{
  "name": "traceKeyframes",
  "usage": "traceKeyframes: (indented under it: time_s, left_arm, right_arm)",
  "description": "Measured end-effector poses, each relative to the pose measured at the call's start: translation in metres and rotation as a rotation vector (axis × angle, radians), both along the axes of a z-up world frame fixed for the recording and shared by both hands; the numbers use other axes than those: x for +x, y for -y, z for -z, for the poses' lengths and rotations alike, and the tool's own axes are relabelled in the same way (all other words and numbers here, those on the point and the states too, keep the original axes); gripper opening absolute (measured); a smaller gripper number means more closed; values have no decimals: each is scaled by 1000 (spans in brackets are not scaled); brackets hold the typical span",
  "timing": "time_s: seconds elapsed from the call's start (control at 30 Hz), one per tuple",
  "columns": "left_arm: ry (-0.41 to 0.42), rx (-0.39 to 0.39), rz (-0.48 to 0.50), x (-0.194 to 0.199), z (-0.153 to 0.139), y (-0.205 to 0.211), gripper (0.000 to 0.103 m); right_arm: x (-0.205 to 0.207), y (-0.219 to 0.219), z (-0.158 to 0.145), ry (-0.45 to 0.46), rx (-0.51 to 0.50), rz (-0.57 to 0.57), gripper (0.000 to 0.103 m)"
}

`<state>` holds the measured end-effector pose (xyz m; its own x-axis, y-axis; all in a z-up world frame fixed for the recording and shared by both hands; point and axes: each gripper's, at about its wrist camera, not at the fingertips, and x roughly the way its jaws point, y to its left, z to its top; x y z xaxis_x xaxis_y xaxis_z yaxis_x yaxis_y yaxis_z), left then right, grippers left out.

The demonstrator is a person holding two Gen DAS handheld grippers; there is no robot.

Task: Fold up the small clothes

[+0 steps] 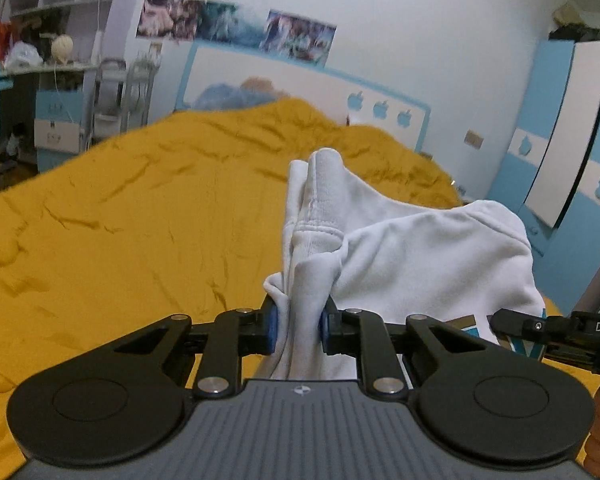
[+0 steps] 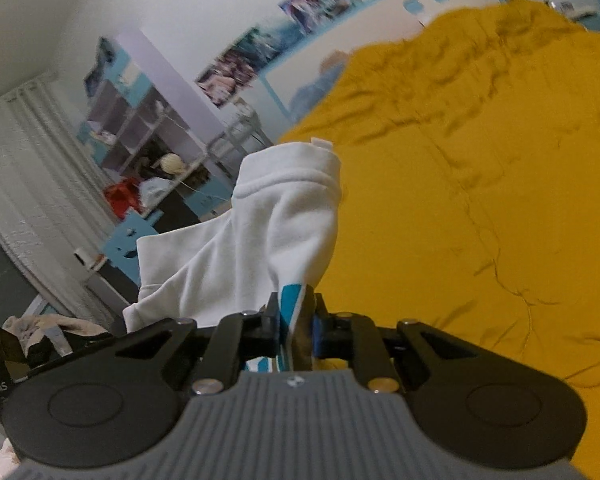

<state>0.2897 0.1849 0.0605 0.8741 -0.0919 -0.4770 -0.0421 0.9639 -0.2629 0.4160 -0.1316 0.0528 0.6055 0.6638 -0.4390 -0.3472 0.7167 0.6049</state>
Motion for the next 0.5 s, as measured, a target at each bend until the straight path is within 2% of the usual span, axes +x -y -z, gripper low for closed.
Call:
traceKeyframes:
  time_s: [0.27,0.5]
  left_arm:
    - [116,-38,44,-58,-39,30,21]
    - [134,-55,135,-92,-58,58,21]
  right_arm:
    - [-82,36,-69,132,13,1,9]
    - [-145,92,-100,167,15,4,9]
